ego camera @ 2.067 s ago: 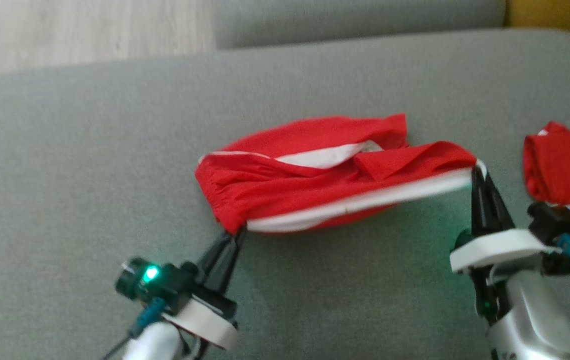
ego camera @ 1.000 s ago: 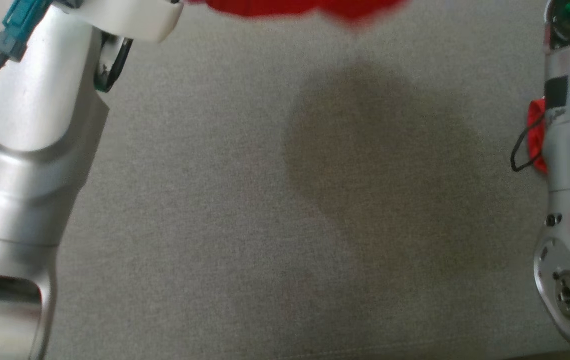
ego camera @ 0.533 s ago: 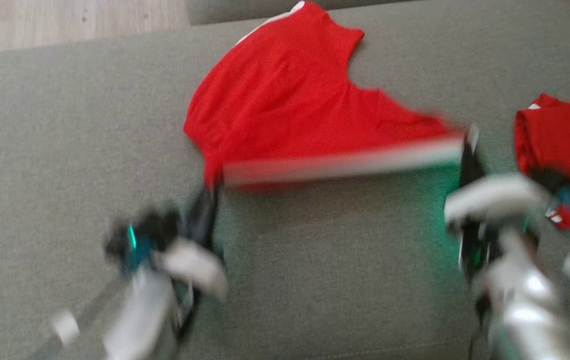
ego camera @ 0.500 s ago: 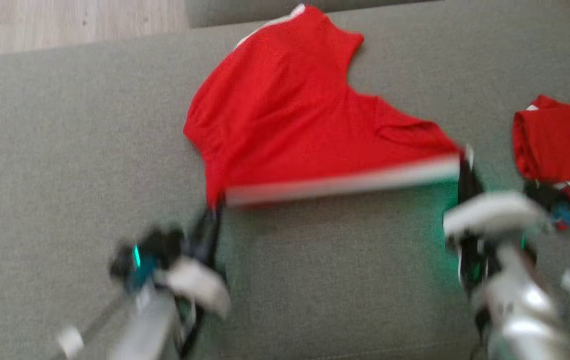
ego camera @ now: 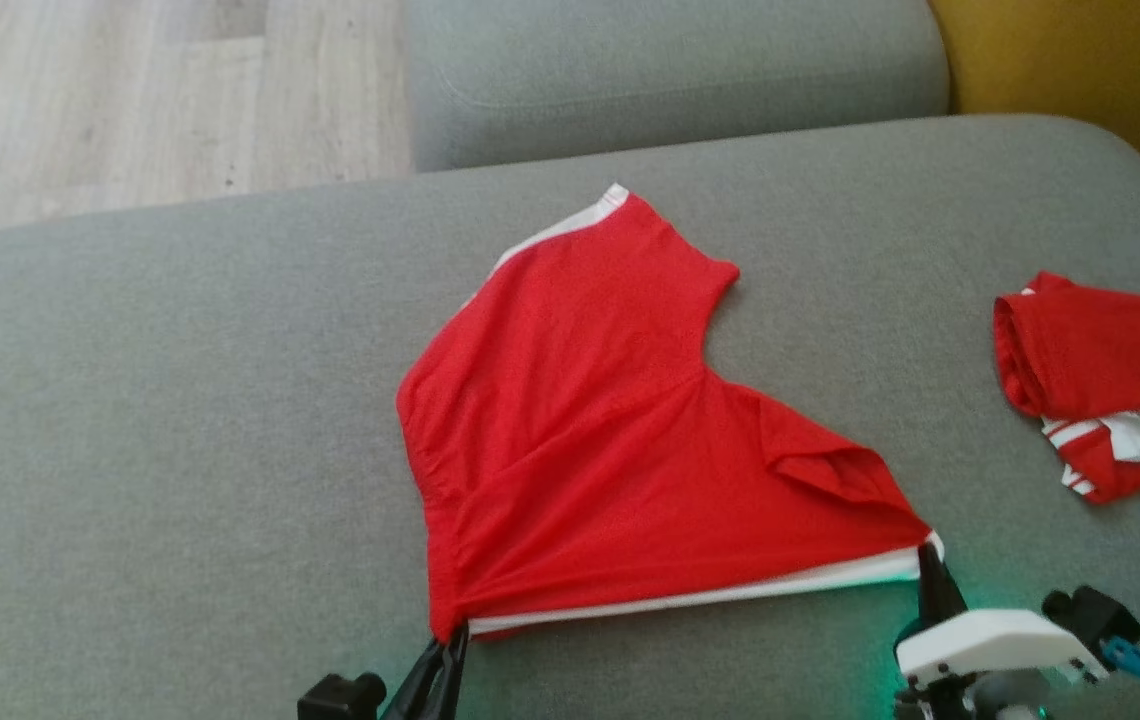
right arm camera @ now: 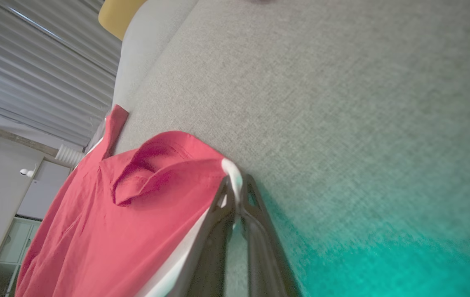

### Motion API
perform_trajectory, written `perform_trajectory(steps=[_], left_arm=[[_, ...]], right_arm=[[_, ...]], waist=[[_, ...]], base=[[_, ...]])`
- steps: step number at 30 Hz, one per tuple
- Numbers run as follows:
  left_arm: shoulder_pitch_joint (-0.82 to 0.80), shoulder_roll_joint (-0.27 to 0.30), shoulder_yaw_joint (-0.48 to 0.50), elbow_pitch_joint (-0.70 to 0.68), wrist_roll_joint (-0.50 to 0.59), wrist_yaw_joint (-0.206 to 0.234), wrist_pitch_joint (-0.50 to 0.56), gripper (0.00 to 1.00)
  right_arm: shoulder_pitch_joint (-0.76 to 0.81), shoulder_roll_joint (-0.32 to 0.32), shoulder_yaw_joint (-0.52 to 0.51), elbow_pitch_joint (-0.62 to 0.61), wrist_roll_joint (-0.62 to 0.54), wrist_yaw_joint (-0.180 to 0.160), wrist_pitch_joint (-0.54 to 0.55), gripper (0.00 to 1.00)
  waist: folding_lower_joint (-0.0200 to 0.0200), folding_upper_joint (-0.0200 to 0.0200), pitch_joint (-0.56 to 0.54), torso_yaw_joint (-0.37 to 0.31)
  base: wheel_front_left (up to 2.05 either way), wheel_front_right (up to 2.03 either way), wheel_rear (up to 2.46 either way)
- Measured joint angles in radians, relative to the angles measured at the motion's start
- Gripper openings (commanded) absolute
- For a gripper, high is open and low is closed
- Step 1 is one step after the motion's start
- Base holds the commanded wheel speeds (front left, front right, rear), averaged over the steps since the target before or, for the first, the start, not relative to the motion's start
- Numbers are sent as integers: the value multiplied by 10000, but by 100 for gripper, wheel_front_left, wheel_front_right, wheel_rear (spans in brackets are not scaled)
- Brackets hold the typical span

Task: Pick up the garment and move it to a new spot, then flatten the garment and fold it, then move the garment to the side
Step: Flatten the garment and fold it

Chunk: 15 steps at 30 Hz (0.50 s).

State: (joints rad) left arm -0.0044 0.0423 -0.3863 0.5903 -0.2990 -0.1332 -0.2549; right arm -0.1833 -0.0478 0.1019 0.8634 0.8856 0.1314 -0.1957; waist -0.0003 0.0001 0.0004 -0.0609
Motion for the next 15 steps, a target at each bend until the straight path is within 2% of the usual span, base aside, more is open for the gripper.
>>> perform_trajectory(steps=[8, 11, 15], left_arm=[[-35, 33, -84, -915, 23, 4, 0, 0], [-667, 54, -290, -1135, 23, 6, 0, 0], [-2102, 44, -341, -1302, -224, 6, -2, 0]], right_arm=[[332, -128, 259, -1578, 658, 0, 554, 0], [-367, -196, 284, -1919, 756, 0, 832, 0], [-2223, -230, 276, -2048, 706, 0, 1126, 0]], waist=[[2, 0, -72, 312], [3, 0, 151, 438], [6, 0, 690, 628]], base=[[0, 0, 0], [0, 0, 0], [0, 0, 0]])
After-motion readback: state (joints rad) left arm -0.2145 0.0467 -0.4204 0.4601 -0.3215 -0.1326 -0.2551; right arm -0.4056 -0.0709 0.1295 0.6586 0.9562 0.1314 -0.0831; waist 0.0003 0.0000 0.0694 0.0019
